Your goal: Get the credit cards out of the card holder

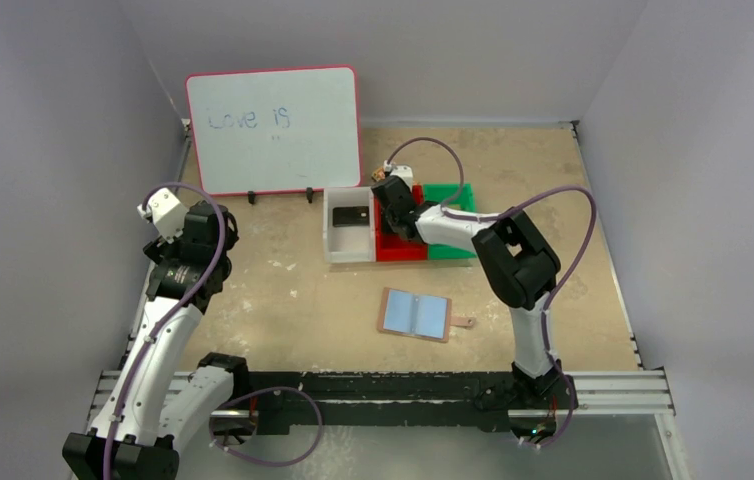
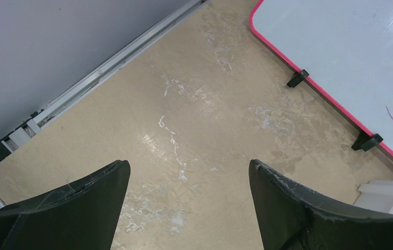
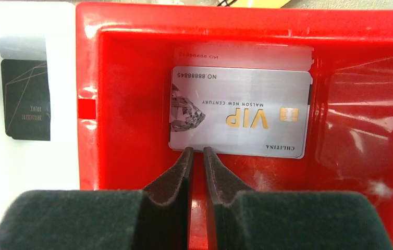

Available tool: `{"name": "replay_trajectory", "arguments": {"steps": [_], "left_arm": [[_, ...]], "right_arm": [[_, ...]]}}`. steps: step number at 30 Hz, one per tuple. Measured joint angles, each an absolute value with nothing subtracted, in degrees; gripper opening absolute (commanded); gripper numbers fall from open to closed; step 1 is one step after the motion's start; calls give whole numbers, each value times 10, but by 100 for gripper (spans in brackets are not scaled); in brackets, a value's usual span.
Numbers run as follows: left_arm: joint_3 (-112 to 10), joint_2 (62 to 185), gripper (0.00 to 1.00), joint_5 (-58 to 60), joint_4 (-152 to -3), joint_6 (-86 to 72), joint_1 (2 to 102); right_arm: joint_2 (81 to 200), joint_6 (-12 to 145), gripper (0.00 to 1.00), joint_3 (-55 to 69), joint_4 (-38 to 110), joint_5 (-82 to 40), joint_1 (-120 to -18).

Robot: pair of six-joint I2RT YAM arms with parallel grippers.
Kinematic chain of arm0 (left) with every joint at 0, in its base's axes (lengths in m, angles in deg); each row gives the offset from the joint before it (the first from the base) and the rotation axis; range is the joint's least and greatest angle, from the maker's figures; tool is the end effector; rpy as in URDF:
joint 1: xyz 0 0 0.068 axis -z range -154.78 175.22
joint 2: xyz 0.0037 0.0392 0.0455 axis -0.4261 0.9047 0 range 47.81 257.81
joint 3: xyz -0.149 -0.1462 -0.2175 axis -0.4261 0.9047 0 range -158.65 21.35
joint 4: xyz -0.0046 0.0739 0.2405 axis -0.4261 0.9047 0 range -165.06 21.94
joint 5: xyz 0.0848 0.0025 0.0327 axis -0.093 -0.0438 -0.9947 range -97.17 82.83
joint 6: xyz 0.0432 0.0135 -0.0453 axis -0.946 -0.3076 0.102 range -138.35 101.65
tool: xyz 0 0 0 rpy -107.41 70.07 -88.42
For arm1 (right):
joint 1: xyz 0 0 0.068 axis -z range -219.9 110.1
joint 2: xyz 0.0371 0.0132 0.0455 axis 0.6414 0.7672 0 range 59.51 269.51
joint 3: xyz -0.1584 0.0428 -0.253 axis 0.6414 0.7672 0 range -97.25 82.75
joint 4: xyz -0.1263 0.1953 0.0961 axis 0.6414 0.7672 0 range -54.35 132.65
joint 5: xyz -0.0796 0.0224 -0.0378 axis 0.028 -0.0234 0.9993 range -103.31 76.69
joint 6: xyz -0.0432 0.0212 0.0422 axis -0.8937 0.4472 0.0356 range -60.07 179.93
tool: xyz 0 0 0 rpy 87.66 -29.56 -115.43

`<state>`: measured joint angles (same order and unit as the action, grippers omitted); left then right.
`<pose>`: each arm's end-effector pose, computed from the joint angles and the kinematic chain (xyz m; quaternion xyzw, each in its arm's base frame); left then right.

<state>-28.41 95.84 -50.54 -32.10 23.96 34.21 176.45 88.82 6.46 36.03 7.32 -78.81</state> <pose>0.1428 0.0120 0.3263 -0.3887 0.7671 0.1373 0.4915 0.3695 0.2760 0.1890 -0.0044 0.8984 0.0921 0.4293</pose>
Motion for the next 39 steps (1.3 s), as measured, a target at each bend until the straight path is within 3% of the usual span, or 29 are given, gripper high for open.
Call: {"name": "replay_trajectory", "arguments": {"steps": [13,17,22,28,35,39], "left_arm": [[-284,959,85,-503,-321,238,342],[-284,959,85,-495,-321,235,342],[-283,953,85,-464,-330,221,342],[-264,955,81,-380,-368,193,342],[-227,1038,81,-159,-444,176,347],[-185,1063,78,-88,-499,206,423]], "right_arm": [[1765,872,18,54,365,81,-787],[1693,856,31,87,378,64,-789],[1537,846,38,130,370,51,-790],[1334,902,41,315,337,18,-792],[1209,1018,44,556,351,-89,-793],[1139,1061,44,621,367,-129,-793]]}}
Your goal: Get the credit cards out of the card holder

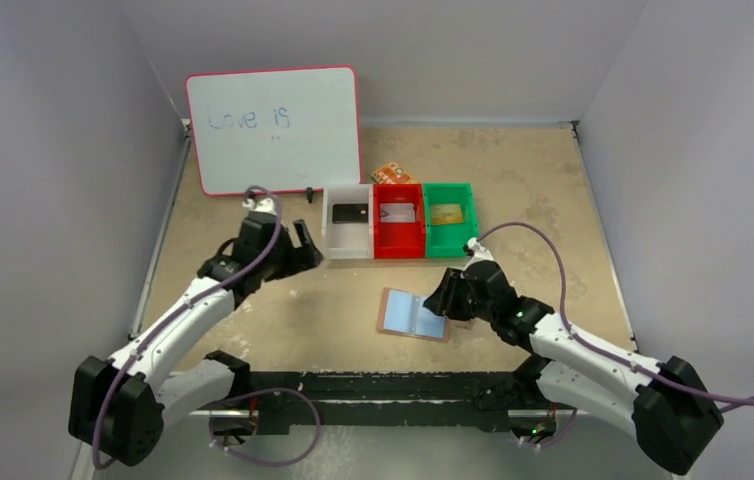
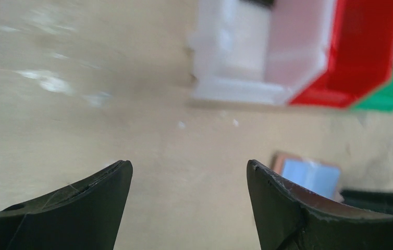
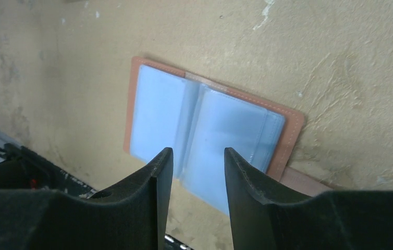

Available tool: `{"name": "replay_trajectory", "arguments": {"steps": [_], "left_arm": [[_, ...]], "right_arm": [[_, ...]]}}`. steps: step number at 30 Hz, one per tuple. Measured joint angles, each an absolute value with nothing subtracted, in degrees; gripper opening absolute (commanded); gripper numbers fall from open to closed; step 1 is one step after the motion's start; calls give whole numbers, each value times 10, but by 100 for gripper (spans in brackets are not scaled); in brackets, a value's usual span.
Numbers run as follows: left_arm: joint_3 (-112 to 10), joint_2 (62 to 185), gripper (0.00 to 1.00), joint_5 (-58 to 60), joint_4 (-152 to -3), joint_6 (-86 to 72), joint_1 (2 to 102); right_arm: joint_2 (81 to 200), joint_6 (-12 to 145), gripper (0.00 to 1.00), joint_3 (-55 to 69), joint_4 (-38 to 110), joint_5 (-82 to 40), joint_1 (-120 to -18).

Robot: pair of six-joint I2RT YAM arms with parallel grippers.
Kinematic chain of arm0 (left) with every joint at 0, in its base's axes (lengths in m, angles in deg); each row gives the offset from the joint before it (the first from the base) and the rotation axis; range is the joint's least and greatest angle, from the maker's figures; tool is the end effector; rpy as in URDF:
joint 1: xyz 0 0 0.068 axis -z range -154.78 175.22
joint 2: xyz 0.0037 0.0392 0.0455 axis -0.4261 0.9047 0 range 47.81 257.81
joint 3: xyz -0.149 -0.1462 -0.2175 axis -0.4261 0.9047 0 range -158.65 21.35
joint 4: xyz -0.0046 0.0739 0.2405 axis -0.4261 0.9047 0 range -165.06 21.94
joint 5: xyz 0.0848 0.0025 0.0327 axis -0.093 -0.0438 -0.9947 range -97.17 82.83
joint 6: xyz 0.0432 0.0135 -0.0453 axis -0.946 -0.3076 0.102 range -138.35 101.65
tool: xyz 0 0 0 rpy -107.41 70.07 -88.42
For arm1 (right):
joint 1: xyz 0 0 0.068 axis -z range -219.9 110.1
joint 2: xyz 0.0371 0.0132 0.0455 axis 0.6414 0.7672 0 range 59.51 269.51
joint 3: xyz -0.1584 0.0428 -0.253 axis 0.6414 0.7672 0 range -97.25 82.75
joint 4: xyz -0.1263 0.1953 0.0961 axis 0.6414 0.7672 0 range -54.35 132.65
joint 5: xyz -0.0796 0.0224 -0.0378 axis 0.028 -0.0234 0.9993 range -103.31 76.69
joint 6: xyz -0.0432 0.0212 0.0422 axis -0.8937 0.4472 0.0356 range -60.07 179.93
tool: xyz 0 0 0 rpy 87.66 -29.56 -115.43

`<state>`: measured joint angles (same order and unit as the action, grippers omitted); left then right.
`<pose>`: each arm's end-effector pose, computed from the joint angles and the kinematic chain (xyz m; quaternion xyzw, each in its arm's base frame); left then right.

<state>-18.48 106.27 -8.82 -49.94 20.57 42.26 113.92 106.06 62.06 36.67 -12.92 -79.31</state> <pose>0.1890 -0.0564 0.2602 -0.1800 0.9018 -0.1726 0.3530 0.1385 0.1135 0.2016 0.0534 0.8844 0.3127 0.3425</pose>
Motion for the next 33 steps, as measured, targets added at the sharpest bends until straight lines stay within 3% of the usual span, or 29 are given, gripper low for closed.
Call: {"name": "replay_trajectory", "arguments": {"steps": [4,9,16,21,26,33], "left_arm": [[-165,1093,74,-72,-559,247,558],[-143,1149,73,-97,-630,297,653],[-144,1267,63,-142,-684,341,753],[-164,1290,62,-191,-674,353,787],[-168,1265,60,-226,-675,362,794],[-168,1262,56,-234,-698,370,802]], "right_arm": [[1094,1084,44,634,374,-143,-793],[1069,1126,44,634,432,-112,-794],[1075,1159,40,649,448,-110,-794],[1148,1164,38,650,404,-114,-793],[1219,1165,28,640,327,-120,-794],[1253,1154,26,638,268,-143,-794]]}}
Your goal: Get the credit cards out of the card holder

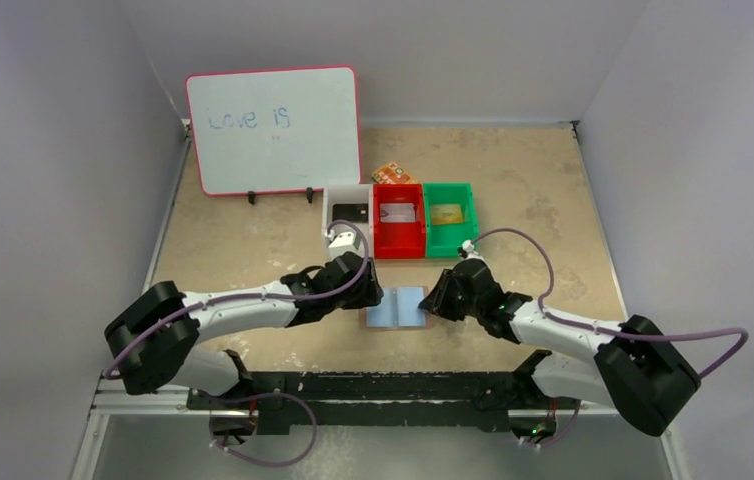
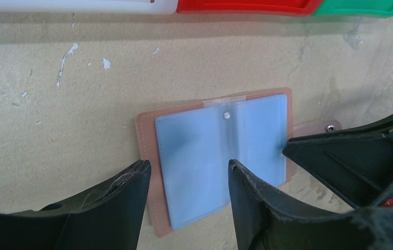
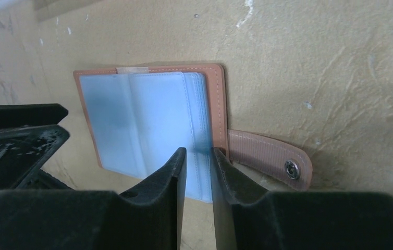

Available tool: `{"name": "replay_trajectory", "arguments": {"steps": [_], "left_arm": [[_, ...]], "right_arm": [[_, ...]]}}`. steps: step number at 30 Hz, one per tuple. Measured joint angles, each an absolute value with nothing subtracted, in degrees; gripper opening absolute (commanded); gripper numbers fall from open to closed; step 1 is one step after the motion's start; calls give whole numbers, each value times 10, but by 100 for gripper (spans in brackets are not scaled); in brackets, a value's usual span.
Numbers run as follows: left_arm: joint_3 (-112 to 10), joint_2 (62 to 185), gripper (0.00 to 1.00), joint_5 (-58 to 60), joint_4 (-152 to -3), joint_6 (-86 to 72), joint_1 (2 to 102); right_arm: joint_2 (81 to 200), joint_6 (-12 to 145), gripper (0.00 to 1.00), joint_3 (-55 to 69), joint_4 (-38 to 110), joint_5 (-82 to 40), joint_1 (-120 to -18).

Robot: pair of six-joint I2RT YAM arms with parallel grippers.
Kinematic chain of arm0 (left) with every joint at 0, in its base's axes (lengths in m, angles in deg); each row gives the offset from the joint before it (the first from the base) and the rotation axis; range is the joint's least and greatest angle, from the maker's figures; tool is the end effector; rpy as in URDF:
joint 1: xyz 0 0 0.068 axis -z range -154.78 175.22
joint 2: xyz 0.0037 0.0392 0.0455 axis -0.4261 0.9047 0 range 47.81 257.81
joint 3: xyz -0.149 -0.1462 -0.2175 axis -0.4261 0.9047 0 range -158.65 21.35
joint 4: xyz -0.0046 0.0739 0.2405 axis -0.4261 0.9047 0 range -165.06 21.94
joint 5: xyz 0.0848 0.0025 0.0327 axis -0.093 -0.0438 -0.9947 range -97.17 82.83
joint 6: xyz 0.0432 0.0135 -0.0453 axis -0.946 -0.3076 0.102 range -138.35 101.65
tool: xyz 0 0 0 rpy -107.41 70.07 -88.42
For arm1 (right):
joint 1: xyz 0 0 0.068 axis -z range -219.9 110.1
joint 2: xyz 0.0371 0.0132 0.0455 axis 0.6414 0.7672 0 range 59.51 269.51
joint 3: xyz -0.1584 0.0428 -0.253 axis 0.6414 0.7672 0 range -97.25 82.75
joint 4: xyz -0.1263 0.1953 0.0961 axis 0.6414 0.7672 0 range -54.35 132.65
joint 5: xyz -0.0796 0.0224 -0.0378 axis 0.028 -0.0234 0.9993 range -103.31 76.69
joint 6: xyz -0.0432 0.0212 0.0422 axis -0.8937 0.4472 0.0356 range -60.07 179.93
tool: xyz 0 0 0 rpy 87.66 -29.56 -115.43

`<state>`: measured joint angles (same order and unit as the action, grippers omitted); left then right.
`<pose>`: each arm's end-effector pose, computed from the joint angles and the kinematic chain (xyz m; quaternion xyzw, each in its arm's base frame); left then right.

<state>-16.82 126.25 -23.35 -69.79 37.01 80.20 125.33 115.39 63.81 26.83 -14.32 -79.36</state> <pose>0.1630 -0.2084 0.2085 -0.0562 0.9163 -0.2331 0.3209 0.1547 0.1286 0.1750 0.1212 0.8908 0.3279 0.2902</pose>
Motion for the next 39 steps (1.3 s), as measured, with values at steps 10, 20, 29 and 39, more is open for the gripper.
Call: {"name": "replay_trajectory", "arguments": {"steps": [10,20,29,39], "left_arm": [[-158,1298,51,-223,-720,399,807],[-139,1312,48,-220,-772,421,809],[-135,1315,47,-220,-784,428,809],[-135,1262,52,-289,-690,437,812]], "right_arm": [[1286,1149,26,645,204,-187,-793],[1311,1152,29,658,142,-231,-793],[1324,1158,30,656,128,-247,-793],[1321,1158,29,640,164,-222,-794]]}}
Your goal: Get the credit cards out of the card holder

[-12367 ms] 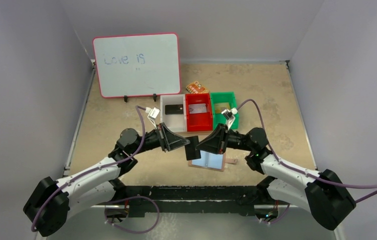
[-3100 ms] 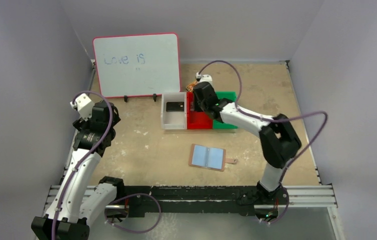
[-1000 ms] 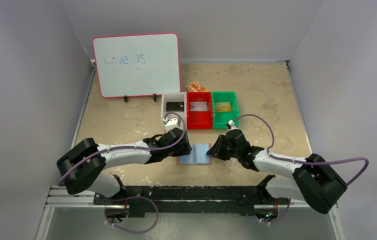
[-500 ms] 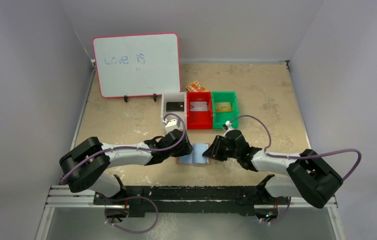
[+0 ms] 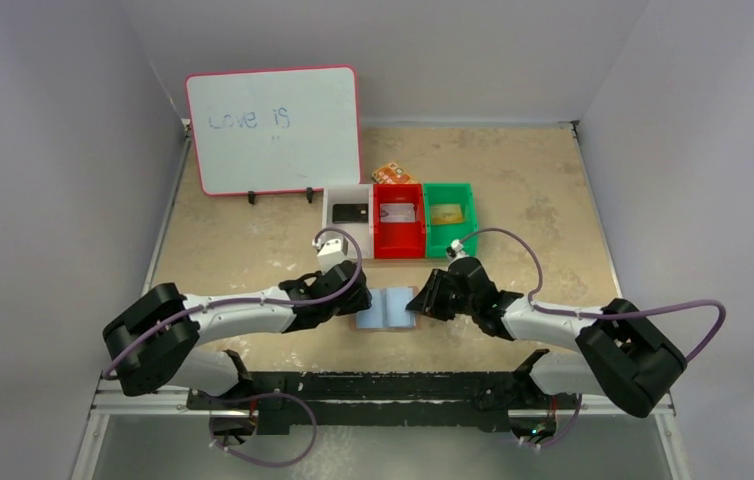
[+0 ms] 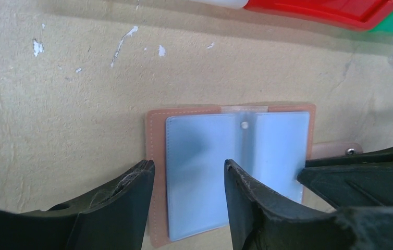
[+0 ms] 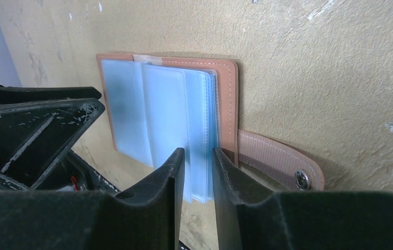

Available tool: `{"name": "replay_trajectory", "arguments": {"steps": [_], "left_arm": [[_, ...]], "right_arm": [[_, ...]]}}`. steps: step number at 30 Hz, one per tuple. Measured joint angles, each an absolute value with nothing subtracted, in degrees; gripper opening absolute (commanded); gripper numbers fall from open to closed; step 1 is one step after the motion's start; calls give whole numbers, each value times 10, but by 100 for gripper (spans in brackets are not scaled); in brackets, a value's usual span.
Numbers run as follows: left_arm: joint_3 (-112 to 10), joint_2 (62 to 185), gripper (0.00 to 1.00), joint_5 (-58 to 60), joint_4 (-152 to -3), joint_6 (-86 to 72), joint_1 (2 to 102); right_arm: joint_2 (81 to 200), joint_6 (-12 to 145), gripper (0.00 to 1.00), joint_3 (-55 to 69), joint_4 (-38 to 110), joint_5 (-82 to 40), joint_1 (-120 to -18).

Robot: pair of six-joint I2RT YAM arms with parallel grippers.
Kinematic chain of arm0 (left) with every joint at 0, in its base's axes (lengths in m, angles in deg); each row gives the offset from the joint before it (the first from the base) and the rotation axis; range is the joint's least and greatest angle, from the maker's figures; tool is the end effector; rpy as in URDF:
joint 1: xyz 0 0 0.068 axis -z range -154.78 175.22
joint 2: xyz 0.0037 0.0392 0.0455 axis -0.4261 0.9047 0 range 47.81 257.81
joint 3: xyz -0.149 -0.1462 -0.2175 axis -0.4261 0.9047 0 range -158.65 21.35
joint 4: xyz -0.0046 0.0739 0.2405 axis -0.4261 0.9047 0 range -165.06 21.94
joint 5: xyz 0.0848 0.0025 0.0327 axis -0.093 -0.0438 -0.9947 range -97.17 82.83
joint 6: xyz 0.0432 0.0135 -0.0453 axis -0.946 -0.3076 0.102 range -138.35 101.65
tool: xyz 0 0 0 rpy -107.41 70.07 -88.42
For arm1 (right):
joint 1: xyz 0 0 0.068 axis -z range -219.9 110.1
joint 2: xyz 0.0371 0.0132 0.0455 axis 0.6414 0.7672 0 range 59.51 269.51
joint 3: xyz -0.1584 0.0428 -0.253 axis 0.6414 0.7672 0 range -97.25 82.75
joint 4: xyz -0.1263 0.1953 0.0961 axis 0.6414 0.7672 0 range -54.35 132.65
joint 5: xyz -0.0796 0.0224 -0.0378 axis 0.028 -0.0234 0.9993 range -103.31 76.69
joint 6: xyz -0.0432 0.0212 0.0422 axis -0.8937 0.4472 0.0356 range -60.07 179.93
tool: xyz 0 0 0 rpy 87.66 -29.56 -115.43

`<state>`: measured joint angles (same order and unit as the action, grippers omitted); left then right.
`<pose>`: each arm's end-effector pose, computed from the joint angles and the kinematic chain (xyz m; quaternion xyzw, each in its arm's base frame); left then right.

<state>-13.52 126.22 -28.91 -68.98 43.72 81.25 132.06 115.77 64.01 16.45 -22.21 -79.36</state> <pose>0.1551 -0.1972 0.1915 -0.1135 0.9170 -0.1997 0.3261 0.1650 0.1459 0.1699 0.0900 0.8789 0.3887 0.2614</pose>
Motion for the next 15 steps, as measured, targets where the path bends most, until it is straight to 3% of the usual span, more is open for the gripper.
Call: {"name": "replay_trajectory", "arguments": {"steps": [15], "left_arm": [[-147,1305,49,-289,-696,431,823]], "right_arm": [[1321,1159,29,640,164,-218,-794]]}}
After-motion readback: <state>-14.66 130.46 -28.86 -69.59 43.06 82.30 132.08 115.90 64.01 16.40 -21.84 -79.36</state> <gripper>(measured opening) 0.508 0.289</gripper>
